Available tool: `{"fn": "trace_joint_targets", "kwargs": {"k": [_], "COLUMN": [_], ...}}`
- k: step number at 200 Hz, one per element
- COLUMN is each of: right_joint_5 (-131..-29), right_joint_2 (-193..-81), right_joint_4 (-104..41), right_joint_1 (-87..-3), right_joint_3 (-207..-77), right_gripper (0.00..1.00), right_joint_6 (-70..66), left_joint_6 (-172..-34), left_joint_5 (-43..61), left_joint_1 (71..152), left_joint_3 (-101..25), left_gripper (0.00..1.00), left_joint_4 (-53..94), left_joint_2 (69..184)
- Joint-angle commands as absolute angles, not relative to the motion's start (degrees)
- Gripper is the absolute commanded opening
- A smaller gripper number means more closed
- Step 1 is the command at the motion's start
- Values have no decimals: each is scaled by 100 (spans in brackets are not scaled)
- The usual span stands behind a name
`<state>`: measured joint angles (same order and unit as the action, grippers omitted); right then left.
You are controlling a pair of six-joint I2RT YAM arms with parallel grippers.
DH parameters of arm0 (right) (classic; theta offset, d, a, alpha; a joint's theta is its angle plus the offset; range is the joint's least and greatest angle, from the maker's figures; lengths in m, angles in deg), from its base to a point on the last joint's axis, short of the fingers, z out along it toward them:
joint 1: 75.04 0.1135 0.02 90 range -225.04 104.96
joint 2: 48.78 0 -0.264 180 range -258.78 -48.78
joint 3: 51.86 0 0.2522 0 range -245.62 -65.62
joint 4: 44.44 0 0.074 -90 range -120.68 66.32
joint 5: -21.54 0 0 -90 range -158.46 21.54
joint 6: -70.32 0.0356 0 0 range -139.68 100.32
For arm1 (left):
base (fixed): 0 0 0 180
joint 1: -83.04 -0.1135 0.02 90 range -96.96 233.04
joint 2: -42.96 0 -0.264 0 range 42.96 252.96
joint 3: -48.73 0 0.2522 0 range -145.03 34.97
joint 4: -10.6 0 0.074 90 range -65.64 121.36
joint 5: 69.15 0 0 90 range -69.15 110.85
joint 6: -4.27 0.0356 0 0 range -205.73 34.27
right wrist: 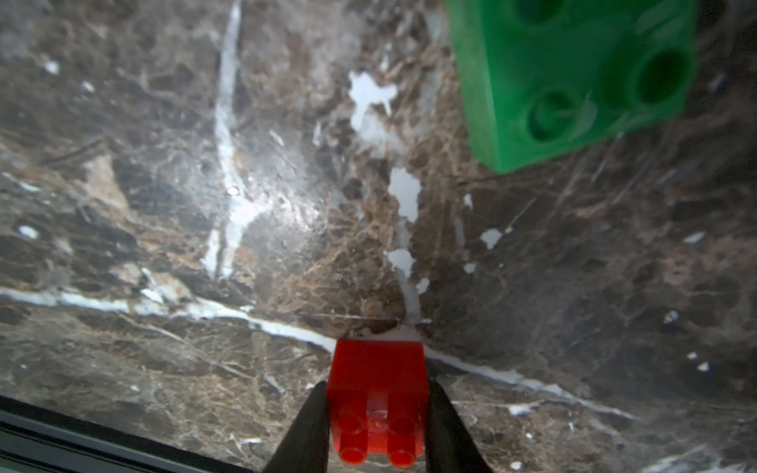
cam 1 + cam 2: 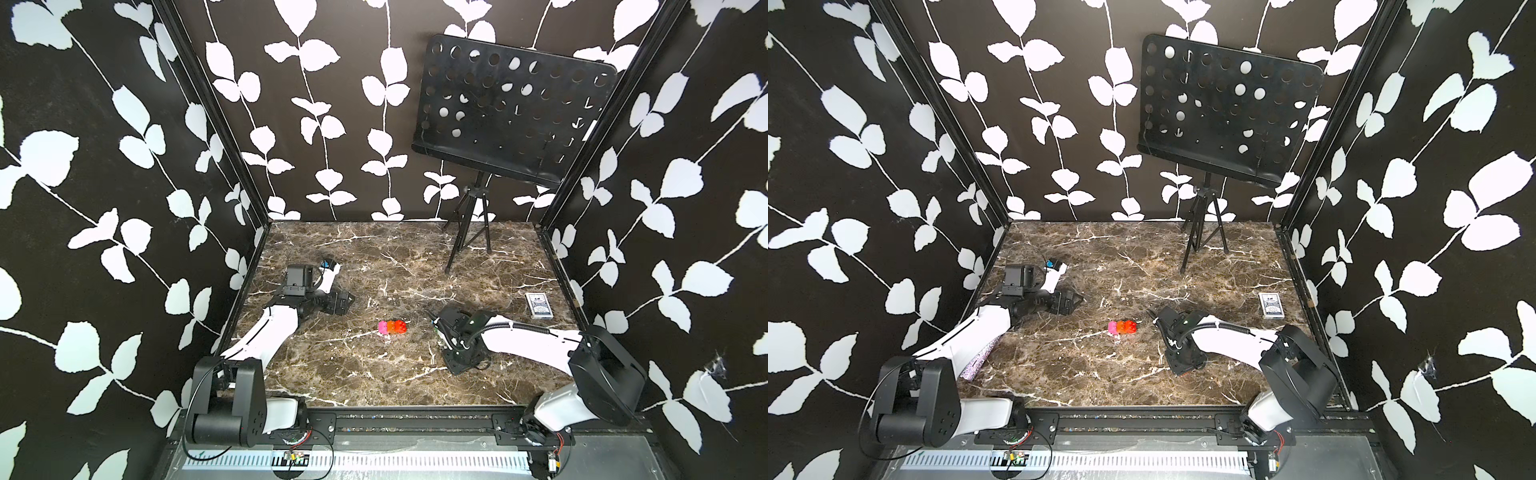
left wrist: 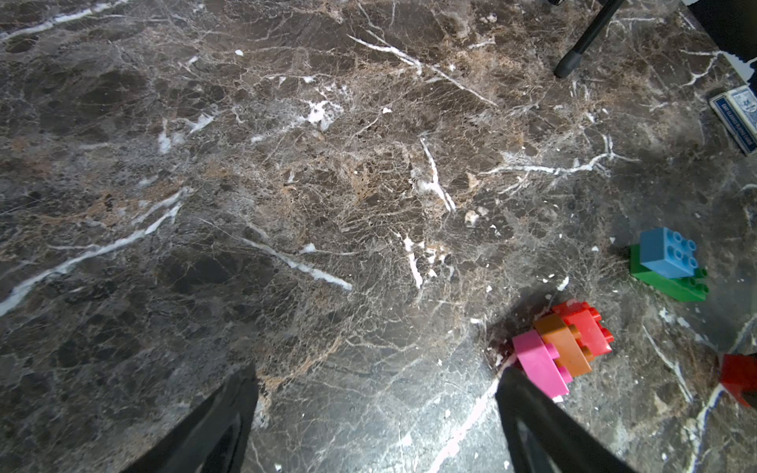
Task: Assemble the letter y with lego
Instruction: Pick up the lego brick from the center of the board.
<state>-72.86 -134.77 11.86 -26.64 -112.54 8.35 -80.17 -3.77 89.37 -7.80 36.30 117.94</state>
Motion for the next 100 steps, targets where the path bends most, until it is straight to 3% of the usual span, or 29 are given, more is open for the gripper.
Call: {"fn": "trace_joint_targets", "kwargs": {"k": [1,48,100], "right_joint_5": [-7058,-6734,-6817], "right_joint_2": [-13538,-13329,-13390], "right_joint_4": [1411,1740,2133], "right_joint_1": [-2626,-2698,-3424], "right_joint_3": [-11240,-11727,-12504], "right_gripper": [31,27,25], "right_joint_6": [855,438,-701], "left_joint_6": [-8046,-8179,-8184], "left_joint_5": [-492,-821,-815], "left_joint_1": [8918,9050,9121], "left_joint_3": [-694,-681,-646], "left_gripper": [93,92,92], "left_joint_4": [3562,3492,3463], "left_joint_2": [11740,11808,11830]}}
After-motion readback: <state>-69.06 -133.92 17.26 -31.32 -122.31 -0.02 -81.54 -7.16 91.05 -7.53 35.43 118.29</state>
